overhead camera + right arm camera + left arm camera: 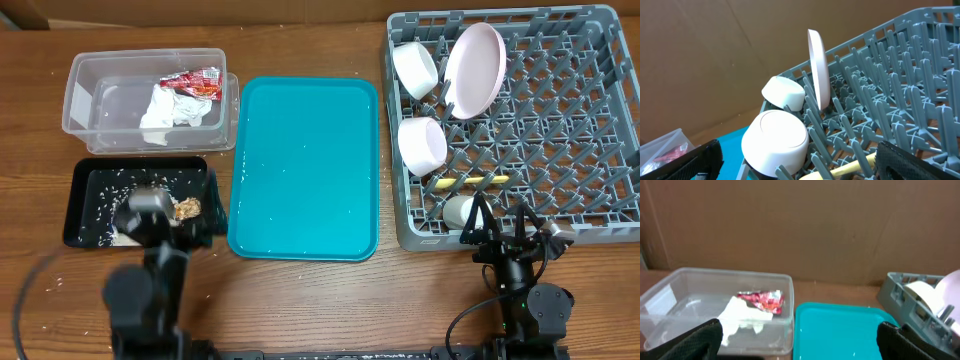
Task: Sort waste into correct bins and load items into the dishwasher
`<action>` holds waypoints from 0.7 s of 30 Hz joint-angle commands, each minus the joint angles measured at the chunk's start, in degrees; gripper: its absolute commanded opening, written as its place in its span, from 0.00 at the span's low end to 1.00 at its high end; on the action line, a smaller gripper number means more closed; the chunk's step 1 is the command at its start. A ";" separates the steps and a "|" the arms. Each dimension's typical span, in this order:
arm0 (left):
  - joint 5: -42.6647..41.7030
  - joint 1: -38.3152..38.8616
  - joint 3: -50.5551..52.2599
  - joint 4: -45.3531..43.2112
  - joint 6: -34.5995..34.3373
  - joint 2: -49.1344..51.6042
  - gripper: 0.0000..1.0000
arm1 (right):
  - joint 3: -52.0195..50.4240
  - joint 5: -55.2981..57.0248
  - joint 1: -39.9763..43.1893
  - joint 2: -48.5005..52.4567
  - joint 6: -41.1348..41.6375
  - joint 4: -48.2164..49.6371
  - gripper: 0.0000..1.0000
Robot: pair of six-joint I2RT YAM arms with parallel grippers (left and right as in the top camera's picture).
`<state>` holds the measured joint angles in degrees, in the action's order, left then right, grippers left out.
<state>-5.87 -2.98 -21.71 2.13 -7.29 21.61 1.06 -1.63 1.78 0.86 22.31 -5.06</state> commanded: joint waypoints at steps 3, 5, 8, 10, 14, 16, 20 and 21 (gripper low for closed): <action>1.51 0.26 12.90 -2.45 1.09 -14.12 1.00 | -0.59 0.02 -0.28 -0.48 0.24 0.37 1.00; 1.62 0.26 15.50 -2.43 1.09 -16.92 1.00 | -0.59 0.02 -0.28 -0.48 0.24 0.37 1.00; 1.81 0.26 18.99 -2.40 1.09 -20.22 1.00 | -0.59 0.02 -0.28 -0.48 0.24 0.37 1.00; 1.77 0.28 21.00 -2.43 1.07 -21.49 1.00 | -0.59 0.02 -0.28 -0.48 0.24 0.37 1.00; 1.40 0.42 21.42 1.90 0.87 -21.42 1.00 | -0.59 0.02 -0.28 -0.48 0.24 0.37 1.00; 1.44 0.42 21.42 1.97 0.87 -21.42 1.00 | -0.57 0.02 -0.28 -0.48 0.24 0.37 1.00; 1.60 0.37 21.42 1.95 0.90 -21.29 1.00 | -0.59 0.02 -0.28 -0.48 0.24 0.37 1.00; 1.60 0.37 21.42 1.95 0.90 -21.29 1.00 | -0.59 0.02 -0.28 -0.48 0.24 0.37 1.00</action>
